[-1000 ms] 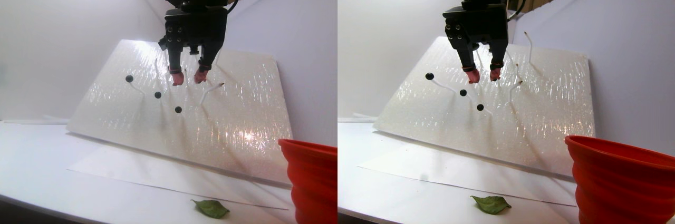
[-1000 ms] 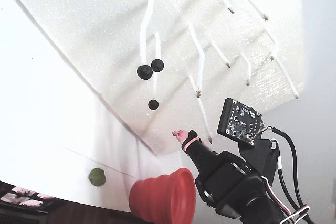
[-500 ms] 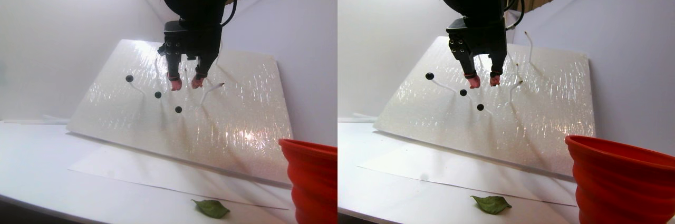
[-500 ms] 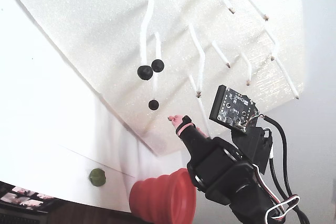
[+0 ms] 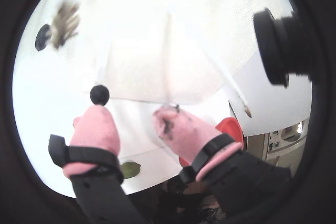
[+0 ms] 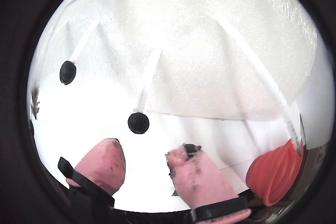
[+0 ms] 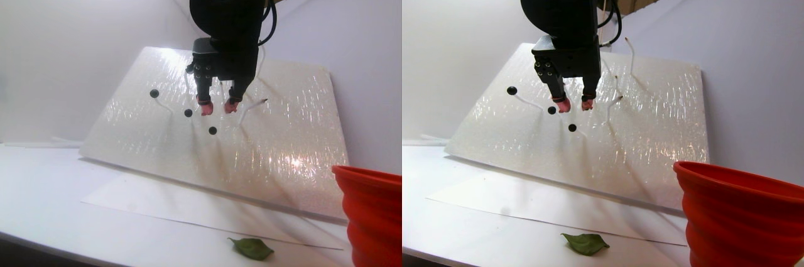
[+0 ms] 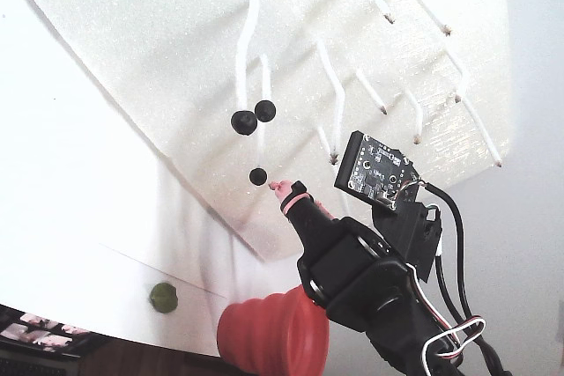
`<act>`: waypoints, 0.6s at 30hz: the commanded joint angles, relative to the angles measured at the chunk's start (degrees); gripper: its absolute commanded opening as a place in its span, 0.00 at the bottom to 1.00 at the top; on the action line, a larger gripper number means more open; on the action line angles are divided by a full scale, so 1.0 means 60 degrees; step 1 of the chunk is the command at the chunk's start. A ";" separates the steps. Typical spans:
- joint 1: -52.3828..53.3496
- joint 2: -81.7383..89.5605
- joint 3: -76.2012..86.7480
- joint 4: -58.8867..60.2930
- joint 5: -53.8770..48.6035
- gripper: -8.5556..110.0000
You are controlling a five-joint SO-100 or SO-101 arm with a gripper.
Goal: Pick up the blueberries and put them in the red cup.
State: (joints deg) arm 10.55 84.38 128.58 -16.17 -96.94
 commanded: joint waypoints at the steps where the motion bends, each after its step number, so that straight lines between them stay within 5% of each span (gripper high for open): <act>1: -0.0044 0.0015 -0.0894 -0.0337 0.0059 0.20; 18: -0.0205 -0.0967 -0.1289 -0.0967 0.0103 0.20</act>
State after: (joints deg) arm 9.49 77.43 126.39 -20.04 -96.94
